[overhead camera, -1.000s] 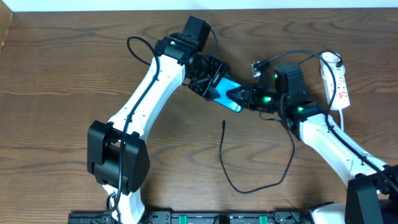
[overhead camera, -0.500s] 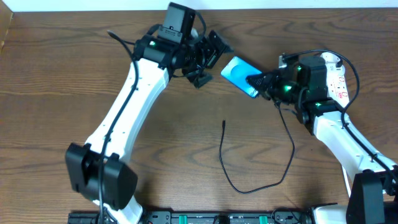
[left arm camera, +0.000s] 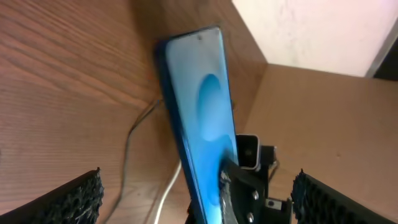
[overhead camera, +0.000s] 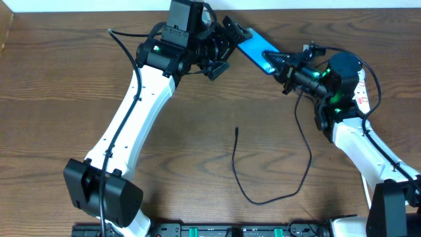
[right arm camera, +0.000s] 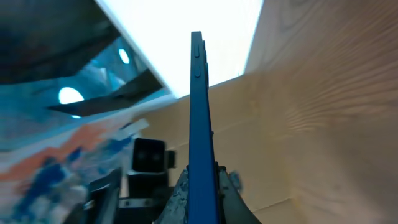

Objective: Plug charger to phone and switch on socket

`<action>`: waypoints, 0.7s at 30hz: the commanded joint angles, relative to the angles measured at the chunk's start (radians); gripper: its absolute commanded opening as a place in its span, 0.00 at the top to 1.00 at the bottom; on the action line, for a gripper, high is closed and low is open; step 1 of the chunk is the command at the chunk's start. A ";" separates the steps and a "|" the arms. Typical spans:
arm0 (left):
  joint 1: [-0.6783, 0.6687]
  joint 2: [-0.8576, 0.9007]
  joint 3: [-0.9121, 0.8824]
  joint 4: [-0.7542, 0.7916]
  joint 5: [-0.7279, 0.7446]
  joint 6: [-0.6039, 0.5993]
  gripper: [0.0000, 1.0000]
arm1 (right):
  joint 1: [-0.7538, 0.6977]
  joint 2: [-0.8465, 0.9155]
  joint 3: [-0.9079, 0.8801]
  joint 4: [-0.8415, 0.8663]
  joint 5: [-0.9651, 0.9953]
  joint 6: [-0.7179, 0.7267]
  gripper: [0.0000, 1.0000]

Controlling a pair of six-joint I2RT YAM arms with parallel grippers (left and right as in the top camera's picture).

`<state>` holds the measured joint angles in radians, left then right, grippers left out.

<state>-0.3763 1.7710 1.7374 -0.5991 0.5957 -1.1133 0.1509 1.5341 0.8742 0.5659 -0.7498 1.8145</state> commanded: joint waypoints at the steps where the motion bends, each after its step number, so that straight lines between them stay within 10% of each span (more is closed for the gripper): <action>1: 0.002 -0.010 0.006 0.030 -0.002 -0.101 0.05 | 0.012 -0.012 0.018 0.038 -0.021 0.174 0.98; 21: 0.002 -0.010 0.006 0.127 -0.084 -0.246 0.05 | 0.092 -0.012 0.018 0.191 -0.019 0.237 0.99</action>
<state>-0.3767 1.7710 1.7374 -0.4763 0.5552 -1.3468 0.2256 1.5341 0.8742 0.7429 -0.7692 2.0388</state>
